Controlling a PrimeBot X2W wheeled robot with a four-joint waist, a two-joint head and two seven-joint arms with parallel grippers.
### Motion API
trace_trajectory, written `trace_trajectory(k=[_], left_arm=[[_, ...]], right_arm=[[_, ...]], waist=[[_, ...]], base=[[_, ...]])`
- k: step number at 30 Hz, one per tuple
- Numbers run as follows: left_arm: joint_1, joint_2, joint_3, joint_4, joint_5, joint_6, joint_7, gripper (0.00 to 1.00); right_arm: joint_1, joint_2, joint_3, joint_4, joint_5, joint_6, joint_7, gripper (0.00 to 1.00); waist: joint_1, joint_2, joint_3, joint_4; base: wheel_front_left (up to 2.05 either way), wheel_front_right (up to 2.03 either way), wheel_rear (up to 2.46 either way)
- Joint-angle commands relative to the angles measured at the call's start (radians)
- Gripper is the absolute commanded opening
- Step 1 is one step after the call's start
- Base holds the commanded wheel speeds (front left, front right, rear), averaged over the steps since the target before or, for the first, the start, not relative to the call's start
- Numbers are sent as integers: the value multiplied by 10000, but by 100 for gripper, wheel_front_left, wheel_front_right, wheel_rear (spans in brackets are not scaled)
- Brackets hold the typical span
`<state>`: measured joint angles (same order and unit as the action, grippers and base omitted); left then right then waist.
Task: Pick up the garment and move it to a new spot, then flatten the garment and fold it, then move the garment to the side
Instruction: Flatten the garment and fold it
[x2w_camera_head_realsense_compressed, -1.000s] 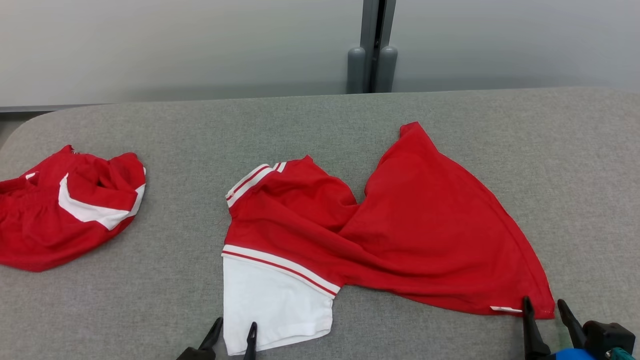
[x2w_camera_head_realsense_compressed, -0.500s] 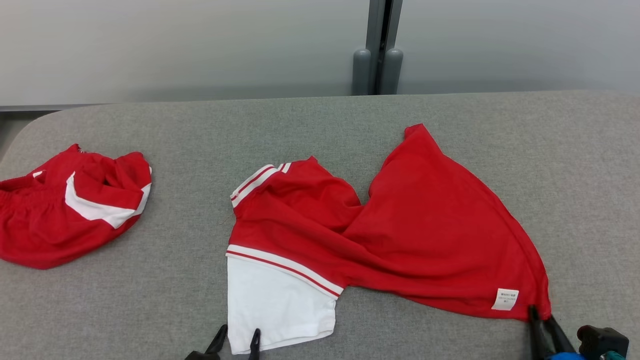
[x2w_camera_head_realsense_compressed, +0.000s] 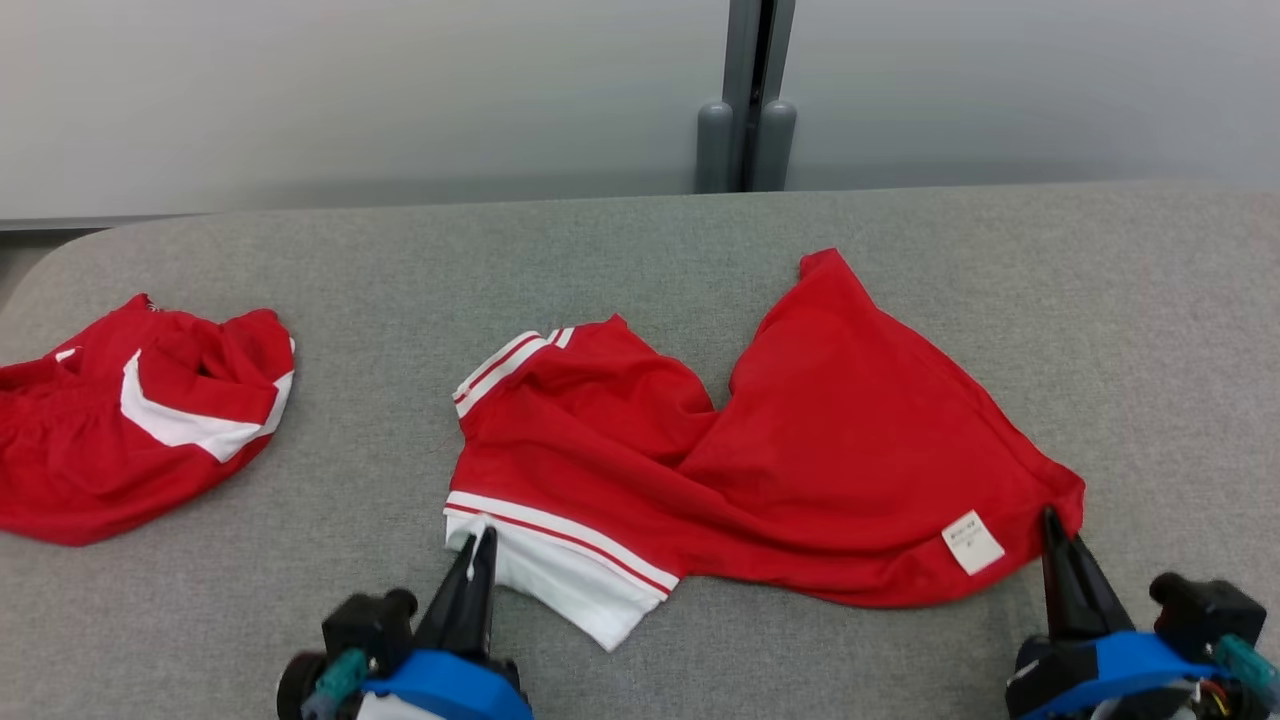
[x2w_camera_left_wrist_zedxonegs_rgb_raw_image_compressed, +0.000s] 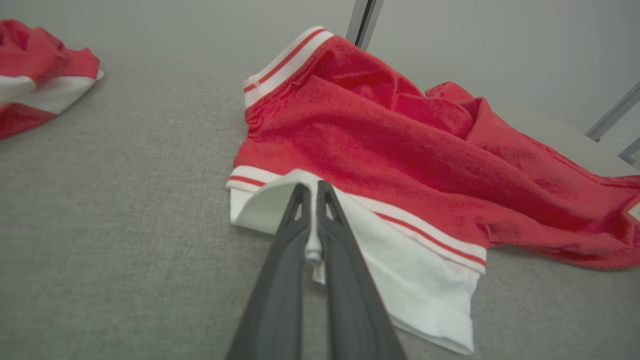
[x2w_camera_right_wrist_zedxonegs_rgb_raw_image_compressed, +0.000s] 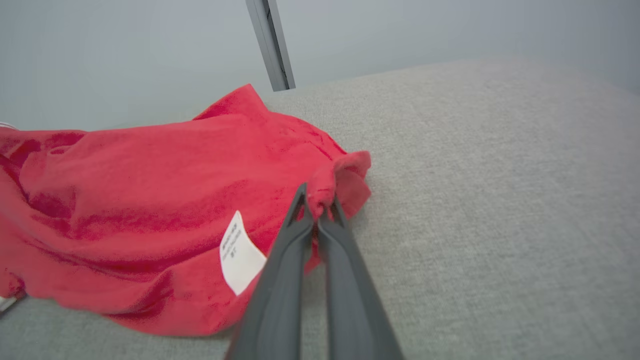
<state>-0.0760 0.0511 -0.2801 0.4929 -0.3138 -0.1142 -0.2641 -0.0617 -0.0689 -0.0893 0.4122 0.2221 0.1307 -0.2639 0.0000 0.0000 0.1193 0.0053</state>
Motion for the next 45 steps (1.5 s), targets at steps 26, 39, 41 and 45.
trace_trajectory(k=[26, 39, 41, 45], left_arm=[[-13456, 1545, 502, 1454, -350, -182, 978, 0], [-16866, 1138, -191, 3338, -556, -187, 297, 0], [-16696, 1143, -430, 3470, -652, -187, 217, 0], [-16040, 1241, -666, 3586, -999, -165, 66, 0]], right_arm=[[-12249, -1818, 1769, 2250, 3175, 3, 125, 0], [-15516, -2428, 2643, 4692, 3701, 3, 96, 0], [-15451, -2456, 2911, 4824, 3869, 1, 68, 0], [-14832, -2498, 3439, 4848, 4222, 3, 13, 0]], waist=[[0, 0, 3927, -933], [0, 0, 4299, -928], [0, 0, 4332, -877], [0, 0, 4424, -797]], base=[[0, 0, 0], [0, 0, 0], [0, 0, 0], [0, 0, 0]])
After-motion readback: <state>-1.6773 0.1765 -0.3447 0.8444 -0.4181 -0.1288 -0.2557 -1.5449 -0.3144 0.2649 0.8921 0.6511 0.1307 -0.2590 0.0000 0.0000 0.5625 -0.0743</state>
